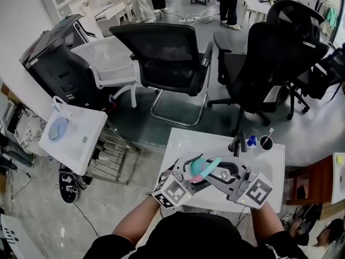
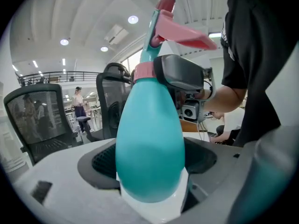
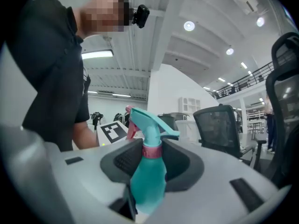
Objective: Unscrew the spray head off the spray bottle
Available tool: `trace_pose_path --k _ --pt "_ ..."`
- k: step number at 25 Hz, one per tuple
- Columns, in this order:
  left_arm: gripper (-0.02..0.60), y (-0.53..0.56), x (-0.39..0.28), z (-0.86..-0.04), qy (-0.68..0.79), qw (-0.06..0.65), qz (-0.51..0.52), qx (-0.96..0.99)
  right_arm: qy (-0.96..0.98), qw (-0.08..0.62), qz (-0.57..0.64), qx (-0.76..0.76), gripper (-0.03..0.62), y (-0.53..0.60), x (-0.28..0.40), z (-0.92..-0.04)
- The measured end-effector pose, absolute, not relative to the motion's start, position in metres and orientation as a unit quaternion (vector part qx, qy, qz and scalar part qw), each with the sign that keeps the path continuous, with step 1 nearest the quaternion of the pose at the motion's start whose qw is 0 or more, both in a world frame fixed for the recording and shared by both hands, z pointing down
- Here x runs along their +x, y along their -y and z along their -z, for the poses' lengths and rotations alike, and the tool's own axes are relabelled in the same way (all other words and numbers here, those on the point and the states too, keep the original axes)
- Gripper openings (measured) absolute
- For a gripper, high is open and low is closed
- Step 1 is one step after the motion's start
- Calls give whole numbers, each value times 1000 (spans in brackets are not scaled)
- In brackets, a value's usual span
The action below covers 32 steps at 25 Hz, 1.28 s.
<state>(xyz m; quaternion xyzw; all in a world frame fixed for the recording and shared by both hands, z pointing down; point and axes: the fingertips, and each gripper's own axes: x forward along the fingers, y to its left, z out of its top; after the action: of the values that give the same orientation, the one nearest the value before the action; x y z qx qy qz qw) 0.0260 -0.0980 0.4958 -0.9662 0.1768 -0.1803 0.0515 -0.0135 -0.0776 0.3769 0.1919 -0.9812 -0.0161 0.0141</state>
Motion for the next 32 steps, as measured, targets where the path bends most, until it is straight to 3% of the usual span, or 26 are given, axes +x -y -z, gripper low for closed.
trace_pose_path --k 13,18,20,24,32 --pt "410 43 39 -486 -1 82 178 -981 995 76 59 -20 136 27 -9 -377" --pt "409 71 31 -501 -85 50 183 -978 997 41 34 51 145 49 -14 -377" --pt "409 86 27 -503 -129 51 188 -972 994 40 39 97 213 62 -15 -381" --pt "409 102 22 -501 -179 39 181 -966 981 21 37 192 241 84 -15 -383" --pt "409 115 15 -511 -228 0 185 -956 963 -29 3 268 201 92 -10 -382"
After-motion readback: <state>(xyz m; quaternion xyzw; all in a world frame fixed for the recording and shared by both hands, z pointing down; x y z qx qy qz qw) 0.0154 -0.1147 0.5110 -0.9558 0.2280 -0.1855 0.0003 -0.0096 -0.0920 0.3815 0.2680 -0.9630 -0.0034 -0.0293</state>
